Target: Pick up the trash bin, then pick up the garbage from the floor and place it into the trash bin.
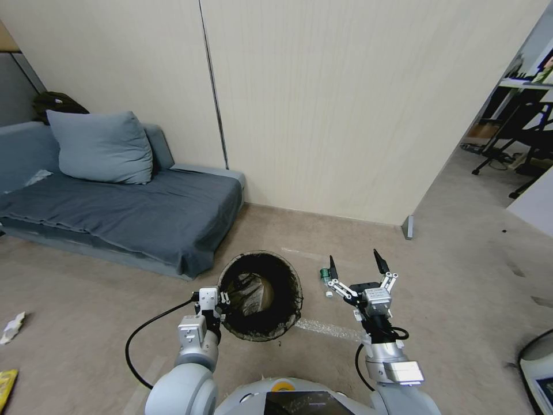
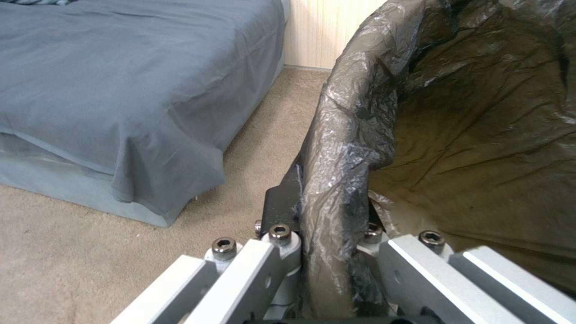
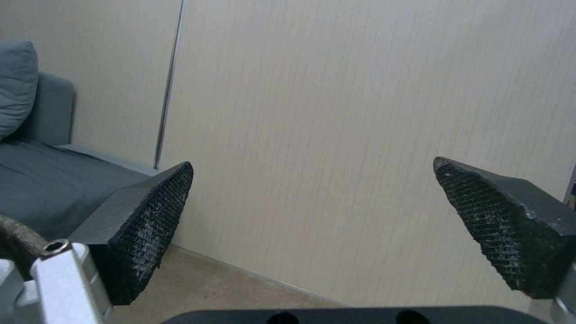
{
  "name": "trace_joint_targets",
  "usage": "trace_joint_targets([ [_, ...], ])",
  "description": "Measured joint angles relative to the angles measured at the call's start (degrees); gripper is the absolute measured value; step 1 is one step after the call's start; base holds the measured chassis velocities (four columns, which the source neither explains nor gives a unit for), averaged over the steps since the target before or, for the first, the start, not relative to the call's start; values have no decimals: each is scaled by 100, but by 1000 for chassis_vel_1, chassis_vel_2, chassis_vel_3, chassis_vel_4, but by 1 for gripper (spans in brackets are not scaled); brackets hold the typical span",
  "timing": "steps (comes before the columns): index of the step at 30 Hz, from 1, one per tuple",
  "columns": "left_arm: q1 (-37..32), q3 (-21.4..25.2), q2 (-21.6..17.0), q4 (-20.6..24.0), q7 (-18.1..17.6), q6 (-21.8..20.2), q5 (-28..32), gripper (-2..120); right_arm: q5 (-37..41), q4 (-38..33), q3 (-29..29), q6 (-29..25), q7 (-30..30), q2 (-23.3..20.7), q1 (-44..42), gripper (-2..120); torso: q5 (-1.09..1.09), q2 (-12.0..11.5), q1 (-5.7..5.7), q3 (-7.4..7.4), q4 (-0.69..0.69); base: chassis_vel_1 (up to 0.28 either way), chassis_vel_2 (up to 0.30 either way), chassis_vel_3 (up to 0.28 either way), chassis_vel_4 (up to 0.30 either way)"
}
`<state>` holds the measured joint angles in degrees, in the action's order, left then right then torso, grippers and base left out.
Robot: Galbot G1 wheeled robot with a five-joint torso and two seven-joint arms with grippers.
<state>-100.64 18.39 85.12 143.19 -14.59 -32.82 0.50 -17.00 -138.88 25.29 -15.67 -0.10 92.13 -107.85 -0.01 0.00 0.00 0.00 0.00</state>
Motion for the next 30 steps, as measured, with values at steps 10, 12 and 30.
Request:
trace_joint_targets([
  [10, 123, -81, -146, -47, 98, 67, 123, 3, 96, 217, 143, 421, -62, 0, 478, 100, 1, 0, 0, 0, 0, 0, 0, 0, 0],
  [12, 118, -71, -158, -73, 118, 81, 124, 3, 97, 218, 144, 423, -62, 0, 481, 100, 0, 0, 0, 0, 0, 0, 0, 0, 0],
  [30, 19, -60, -198, -182, 105, 91, 35, 3, 825, 981, 310, 1416, 192, -2, 1517, 100, 0, 0, 0, 0, -1, 0, 0, 0, 0],
])
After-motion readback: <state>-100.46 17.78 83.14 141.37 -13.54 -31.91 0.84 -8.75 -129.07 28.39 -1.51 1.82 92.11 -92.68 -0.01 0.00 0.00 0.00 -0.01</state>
